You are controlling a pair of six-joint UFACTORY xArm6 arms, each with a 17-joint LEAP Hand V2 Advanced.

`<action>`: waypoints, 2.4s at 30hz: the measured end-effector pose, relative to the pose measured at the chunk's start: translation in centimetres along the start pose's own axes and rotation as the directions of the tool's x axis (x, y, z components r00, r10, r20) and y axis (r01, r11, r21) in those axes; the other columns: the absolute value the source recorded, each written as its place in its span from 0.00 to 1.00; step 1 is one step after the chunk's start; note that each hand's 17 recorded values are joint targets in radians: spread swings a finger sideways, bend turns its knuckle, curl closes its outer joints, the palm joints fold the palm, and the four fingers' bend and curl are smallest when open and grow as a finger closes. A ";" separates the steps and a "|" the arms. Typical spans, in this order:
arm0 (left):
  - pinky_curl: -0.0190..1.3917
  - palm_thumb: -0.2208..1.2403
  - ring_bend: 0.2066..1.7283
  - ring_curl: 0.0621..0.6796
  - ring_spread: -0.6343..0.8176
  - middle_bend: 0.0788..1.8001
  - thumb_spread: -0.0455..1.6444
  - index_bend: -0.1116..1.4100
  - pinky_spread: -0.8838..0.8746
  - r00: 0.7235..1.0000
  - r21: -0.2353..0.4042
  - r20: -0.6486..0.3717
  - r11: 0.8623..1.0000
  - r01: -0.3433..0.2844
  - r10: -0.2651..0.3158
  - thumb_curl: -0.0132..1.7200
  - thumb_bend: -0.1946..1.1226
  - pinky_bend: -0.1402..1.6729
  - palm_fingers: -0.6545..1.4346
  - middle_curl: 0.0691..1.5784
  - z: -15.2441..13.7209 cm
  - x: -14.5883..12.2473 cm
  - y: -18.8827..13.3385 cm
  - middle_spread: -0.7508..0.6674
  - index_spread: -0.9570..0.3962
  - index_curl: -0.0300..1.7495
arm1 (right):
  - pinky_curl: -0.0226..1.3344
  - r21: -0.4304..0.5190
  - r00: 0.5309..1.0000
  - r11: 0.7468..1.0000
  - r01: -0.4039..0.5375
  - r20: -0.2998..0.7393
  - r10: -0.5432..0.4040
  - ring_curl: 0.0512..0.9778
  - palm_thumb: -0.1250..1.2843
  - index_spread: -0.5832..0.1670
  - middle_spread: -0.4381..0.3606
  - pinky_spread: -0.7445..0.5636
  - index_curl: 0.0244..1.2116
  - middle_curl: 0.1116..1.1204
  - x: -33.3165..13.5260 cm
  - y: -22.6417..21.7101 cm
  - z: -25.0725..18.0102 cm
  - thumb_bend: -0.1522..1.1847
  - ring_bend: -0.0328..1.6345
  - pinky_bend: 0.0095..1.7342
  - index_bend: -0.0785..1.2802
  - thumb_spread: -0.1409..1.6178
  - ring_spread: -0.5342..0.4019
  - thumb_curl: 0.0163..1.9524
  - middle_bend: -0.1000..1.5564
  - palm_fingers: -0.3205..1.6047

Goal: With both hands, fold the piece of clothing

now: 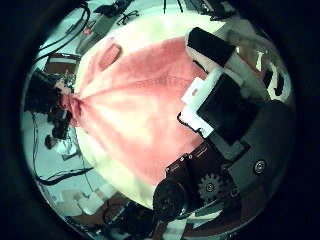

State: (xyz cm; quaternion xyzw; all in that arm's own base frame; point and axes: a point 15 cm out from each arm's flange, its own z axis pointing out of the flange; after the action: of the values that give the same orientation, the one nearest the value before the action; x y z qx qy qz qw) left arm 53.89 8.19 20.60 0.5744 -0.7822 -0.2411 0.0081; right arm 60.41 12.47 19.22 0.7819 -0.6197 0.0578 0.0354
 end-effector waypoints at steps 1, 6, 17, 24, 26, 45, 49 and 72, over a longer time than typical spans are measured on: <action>0.54 0.58 0.78 0.90 0.14 0.25 0.60 0.12 0.12 1.000 0.002 0.000 1.000 0.005 -0.005 0.33 0.12 0.63 0.46 0.63 0.0 -0.1 0.0 0.20 0.36 0.78 | 0.55 0.010 1.000 1.000 -0.005 0.001 0.005 0.62 0.72 0.43 0.38 0.33 0.63 0.58 0.1 -0.4 0.3 0.09 0.83 0.69 0.80 0.79 0.34 0.29 0.81 0.74; 0.53 0.50 0.56 0.74 0.30 0.10 0.63 0.16 0.25 0.998 0.033 -0.011 0.997 0.064 -0.064 0.31 0.12 0.55 0.23 0.51 0.0 -1.6 -0.1 0.44 0.51 0.63 | 0.52 0.053 0.999 0.998 -0.034 0.006 0.033 0.60 0.66 0.36 0.33 0.21 0.57 0.52 1.4 -1.6 0.6 0.10 0.83 0.66 0.52 0.84 0.30 0.24 0.70 0.50; 0.34 0.46 0.23 0.36 0.74 0.03 0.68 0.15 0.76 0.972 0.235 -0.130 0.946 0.224 -0.197 0.27 0.13 0.30 0.23 0.29 -6.4 -6.3 2.6 0.83 0.75 0.38 | 0.39 0.230 0.993 0.967 -0.114 0.009 0.115 0.44 0.63 0.24 0.35 0.45 0.47 0.44 7.5 -1.7 -10.6 0.11 0.67 0.43 0.46 0.90 0.31 0.17 0.59 0.30; 0.29 0.45 0.19 0.30 0.79 0.04 0.68 0.16 0.82 0.973 0.242 -0.147 0.947 0.212 -0.180 0.26 0.13 0.27 0.25 0.20 -8.9 -6.3 6.8 0.86 0.77 0.29 | 0.34 0.129 0.995 0.987 -0.094 -0.014 0.096 0.37 0.62 0.21 0.35 0.61 0.46 0.40 9.5 5.5 -14.6 0.11 0.56 0.36 0.48 0.91 0.39 0.15 0.55 0.24; 0.29 0.44 0.18 0.29 0.80 0.04 0.69 0.16 0.82 0.973 0.217 -0.170 0.958 0.189 -0.154 0.25 0.13 0.26 0.25 0.19 -8.9 -4.6 8.0 0.86 0.78 0.27 | 0.33 0.076 0.998 0.996 -0.055 -0.018 0.057 0.35 0.61 0.22 0.37 0.66 0.45 0.38 9.6 8.2 -14.5 0.11 0.52 0.35 0.47 0.92 0.43 0.14 0.52 0.22; 0.25 0.42 0.13 0.26 0.83 0.05 0.69 0.17 0.82 0.969 0.135 -0.247 0.991 0.016 0.018 0.22 0.13 0.23 0.27 0.11 -3.2 6.6 10.7 0.85 0.77 0.18 | 0.25 -0.226 0.970 0.945 0.236 0.000 -0.243 0.19 0.52 0.26 0.43 0.81 0.31 0.22 6.3 19.9 -2.9 0.10 0.28 0.25 0.26 0.73 0.72 0.14 0.28 0.19; 0.25 0.42 0.13 0.26 0.83 0.05 0.69 0.17 0.82 0.967 0.120 -0.255 0.993 0.008 0.023 0.22 0.13 0.23 0.27 0.10 -1.8 7.2 10.4 0.85 0.77 0.17 | 0.24 -0.240 0.961 0.932 0.272 0.011 -0.278 0.18 0.50 0.26 0.45 0.81 0.30 0.22 4.8 19.4 0.2 0.09 0.26 0.23 0.23 0.69 0.73 0.15 0.25 0.20; 0.24 0.42 0.12 0.26 0.83 0.05 0.69 0.17 0.82 0.968 0.098 -0.252 0.995 0.017 0.008 0.21 0.13 0.22 0.28 0.09 0.7 6.2 9.8 0.83 0.76 0.16 | 0.17 -0.303 0.939 0.896 0.324 -0.014 -0.344 0.20 0.60 0.24 0.33 0.54 0.30 0.28 2.9 18.2 6.6 0.11 0.35 0.11 0.26 0.60 0.35 0.17 0.33 0.61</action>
State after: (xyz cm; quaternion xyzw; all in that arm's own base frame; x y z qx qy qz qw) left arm 42.84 5.07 22.11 0.6017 -0.7846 -0.1272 0.0782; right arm 43.66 4.68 12.79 0.8601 -0.4762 -0.0165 0.1822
